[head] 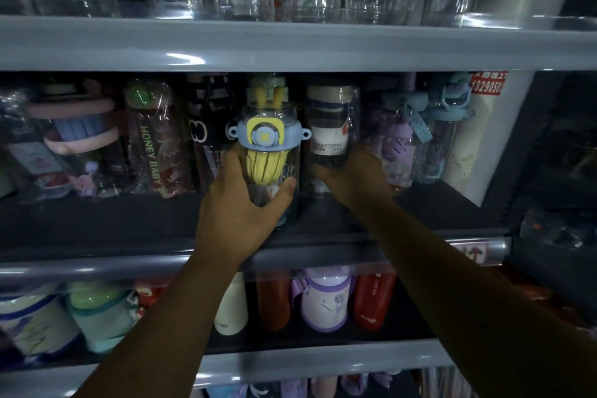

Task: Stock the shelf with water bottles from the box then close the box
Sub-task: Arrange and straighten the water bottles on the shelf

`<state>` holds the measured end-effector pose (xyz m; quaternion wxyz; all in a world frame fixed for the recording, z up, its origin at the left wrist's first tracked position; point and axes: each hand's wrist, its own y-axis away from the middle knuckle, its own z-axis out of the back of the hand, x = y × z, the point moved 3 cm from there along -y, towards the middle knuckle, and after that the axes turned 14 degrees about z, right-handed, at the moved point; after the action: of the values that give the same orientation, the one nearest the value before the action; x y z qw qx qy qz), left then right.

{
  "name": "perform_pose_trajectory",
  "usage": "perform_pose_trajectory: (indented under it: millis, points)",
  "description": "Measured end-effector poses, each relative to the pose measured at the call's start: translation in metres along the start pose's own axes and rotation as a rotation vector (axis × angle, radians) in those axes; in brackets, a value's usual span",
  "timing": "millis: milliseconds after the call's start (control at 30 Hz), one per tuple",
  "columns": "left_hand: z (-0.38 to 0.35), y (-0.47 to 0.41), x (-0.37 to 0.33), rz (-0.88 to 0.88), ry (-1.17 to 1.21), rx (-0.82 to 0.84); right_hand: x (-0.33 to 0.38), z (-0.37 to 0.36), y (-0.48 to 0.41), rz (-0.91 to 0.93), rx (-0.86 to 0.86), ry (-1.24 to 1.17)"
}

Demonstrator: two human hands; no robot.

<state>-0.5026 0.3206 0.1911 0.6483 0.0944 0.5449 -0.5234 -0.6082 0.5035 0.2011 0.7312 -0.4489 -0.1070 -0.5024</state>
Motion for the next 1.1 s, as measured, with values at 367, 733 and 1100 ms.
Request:
perform_pose_trajectory:
  millis: [367, 733, 1100]
  points:
    - [0.002, 0.001, -0.002, -0.002, 0.001, -0.01, -0.001, -0.018, -0.028, -0.028, 0.096, 0.057]
    - [0.001, -0.001, 0.002, -0.026, 0.03, -0.005, -0.014, -0.032, -0.06, -0.001, 0.178, 0.138]
    - [0.0, -0.002, 0.003, -0.023, 0.058, 0.016, 0.0, -0.007, -0.041, 0.031, 0.2, 0.143]
